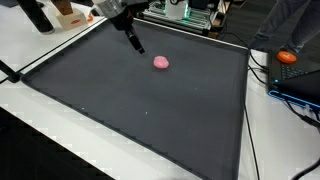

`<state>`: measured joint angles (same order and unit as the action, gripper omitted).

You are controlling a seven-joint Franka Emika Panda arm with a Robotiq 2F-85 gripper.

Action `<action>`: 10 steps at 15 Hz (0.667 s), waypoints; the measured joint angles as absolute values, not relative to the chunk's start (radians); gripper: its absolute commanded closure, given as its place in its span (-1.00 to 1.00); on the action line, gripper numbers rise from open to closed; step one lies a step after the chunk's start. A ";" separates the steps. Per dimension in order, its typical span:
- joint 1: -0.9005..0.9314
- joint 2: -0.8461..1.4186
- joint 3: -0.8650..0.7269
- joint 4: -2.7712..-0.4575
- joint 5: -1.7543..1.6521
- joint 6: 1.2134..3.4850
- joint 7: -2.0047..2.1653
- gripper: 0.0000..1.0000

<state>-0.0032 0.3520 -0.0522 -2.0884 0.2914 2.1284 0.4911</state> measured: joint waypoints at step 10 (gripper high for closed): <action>-0.004 0.286 -0.063 -2.222 0.347 2.200 0.587 -1.00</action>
<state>-0.0037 0.2864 -0.0632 -2.2218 0.3470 2.1997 0.5874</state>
